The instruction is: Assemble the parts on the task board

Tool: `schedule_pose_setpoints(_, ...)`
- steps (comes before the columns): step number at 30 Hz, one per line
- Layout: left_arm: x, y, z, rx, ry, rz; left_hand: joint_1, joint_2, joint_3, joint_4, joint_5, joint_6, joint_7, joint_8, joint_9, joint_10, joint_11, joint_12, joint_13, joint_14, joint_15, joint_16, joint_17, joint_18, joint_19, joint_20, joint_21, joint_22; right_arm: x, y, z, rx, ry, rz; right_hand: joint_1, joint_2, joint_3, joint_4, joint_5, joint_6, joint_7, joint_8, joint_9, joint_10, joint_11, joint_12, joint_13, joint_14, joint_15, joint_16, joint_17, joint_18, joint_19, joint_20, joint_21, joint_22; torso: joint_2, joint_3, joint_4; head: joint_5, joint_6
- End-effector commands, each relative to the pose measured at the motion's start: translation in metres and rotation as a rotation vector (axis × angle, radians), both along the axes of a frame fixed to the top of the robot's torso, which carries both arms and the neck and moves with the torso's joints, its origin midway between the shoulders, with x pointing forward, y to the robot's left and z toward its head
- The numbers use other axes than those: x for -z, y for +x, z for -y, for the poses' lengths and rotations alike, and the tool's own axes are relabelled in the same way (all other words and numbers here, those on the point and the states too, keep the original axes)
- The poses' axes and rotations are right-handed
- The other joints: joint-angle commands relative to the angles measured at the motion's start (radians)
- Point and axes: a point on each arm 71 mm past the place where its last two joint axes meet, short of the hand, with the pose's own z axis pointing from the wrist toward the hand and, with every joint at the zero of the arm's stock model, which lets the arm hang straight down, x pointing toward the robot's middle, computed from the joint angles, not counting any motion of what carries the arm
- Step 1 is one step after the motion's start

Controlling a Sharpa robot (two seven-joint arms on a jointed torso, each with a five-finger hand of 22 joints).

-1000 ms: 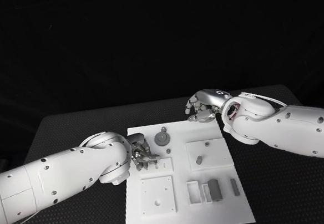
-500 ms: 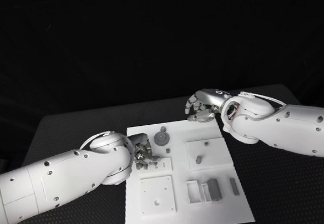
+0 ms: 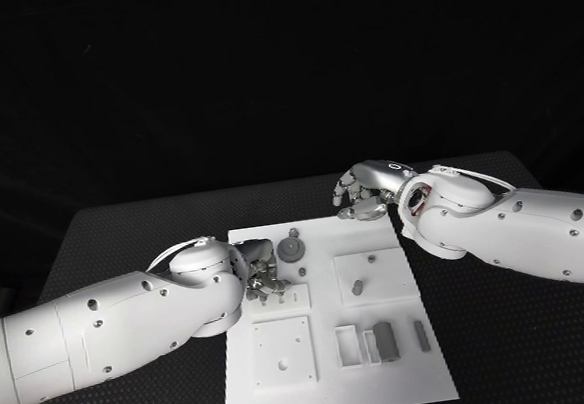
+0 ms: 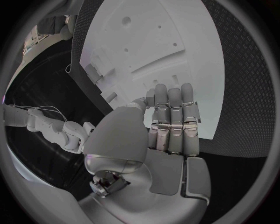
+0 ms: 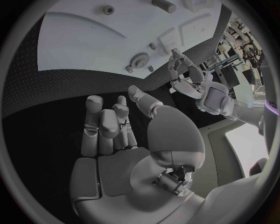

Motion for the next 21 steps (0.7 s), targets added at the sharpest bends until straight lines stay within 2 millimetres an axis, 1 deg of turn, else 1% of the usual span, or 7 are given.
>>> schedule_pose_setpoints(1,0.0026,-0.001,0.0035,0.028,0.035,0.028,-0.002,-0.004,0.033,-0.038,-0.002,0.099,-0.097,0.005,0.003,-0.005,-0.011,0.004,0.001,0.001,-0.004,0.006,-0.002,0.013,0.003,-0.002,0.004,0.002,0.0004,-0.0005,-0.0004,-0.004,-0.008,-0.009,-0.003,-0.009,0.001,0.006,0.002,0.008,0.017,-0.005,0.0,-0.004,0.004,-0.007,-0.002,-0.003,-0.002,-0.003,-0.001,0.016,-0.002,-0.006,-0.004,0.013,0.001,-0.0005,-0.0014,-0.002,-0.003)
schedule_pose_setpoints(6,0.0052,-0.0018,0.004,0.032,0.042,0.029,-0.005,-0.004,0.035,-0.039,-0.002,0.099,-0.097,0.005,0.003,-0.005,-0.011,0.004,0.002,0.0,-0.005,0.008,-0.004,0.013,0.003,-0.002,0.004,0.003,0.0005,-0.0005,-0.0001,-0.003,-0.009,-0.01,-0.003,-0.009,0.001,0.007,0.002,0.008,0.017,-0.005,0.0,-0.004,0.004,-0.007,-0.002,-0.003,-0.002,-0.003,-0.001,0.016,-0.002,-0.006,-0.004,0.013,0.001,-0.0007,-0.0026,-0.003,-0.005)
schedule_pose_setpoints(10,0.0055,-0.0012,0.0049,0.037,0.048,0.034,-0.01,-0.005,0.036,-0.04,-0.002,0.099,-0.097,0.005,0.004,-0.005,-0.011,0.005,0.002,0.0,-0.005,0.01,-0.006,0.012,0.003,-0.002,0.003,0.004,0.0005,-0.0005,0.0002,-0.003,-0.01,-0.01,-0.003,-0.009,0.001,0.007,0.002,0.008,0.017,-0.005,0.0,-0.004,0.004,-0.007,-0.002,-0.003,-0.002,-0.003,-0.001,0.016,-0.002,-0.005,-0.005,0.013,0.001,-0.0008,-0.0017,-0.005,-0.007)
schedule_pose_setpoints(13,0.0068,-0.001,0.0054,0.044,0.055,0.043,-0.024,-0.006,0.042,-0.042,-0.018,0.099,-0.097,0.004,0.006,-0.006,-0.011,0.006,0.002,-0.002,-0.005,0.015,-0.013,0.012,0.004,-0.003,0.002,0.008,0.0006,-0.0006,0.0002,-0.002,-0.01,-0.011,-0.003,-0.009,0.001,0.007,0.002,0.008,0.017,-0.006,0.0,-0.004,0.004,-0.007,-0.002,-0.003,-0.002,-0.003,-0.001,0.016,-0.002,-0.005,-0.005,0.013,0.001,-0.0007,-0.0005,-0.007,-0.008)
schedule_pose_setpoints(17,0.0099,-0.0018,0.006,0.049,0.06,0.045,-0.028,-0.008,0.045,-0.044,-0.021,0.098,-0.097,0.004,0.007,-0.007,-0.011,0.006,0.002,-0.004,-0.005,0.017,-0.015,0.012,0.003,-0.003,0.001,0.009,0.0006,-0.0005,0.0,-0.003,-0.01,-0.011,-0.003,-0.01,0.001,0.008,0.002,0.008,0.017,-0.006,0.0,-0.004,0.004,-0.007,-0.002,-0.003,-0.002,-0.003,-0.001,0.016,-0.002,-0.005,-0.005,0.013,0.0,-0.0014,0.0002,-0.008,-0.009)
schedule_pose_setpoints(21,0.012,-0.0018,0.0065,0.052,0.066,0.048,-0.033,-0.01,0.047,-0.044,-0.022,0.098,-0.097,0.003,0.007,-0.007,-0.011,0.006,0.002,-0.005,-0.005,0.018,-0.018,0.012,0.003,-0.003,0.0,0.01,0.0007,-0.0004,0.0003,-0.002,-0.011,-0.012,-0.004,-0.01,0.001,0.009,0.002,0.007,0.017,-0.006,0.0,-0.004,0.004,-0.007,-0.002,-0.003,-0.002,-0.003,-0.001,0.016,-0.002,-0.005,-0.005,0.013,0.0,-0.0018,-0.0008,-0.009,-0.01)
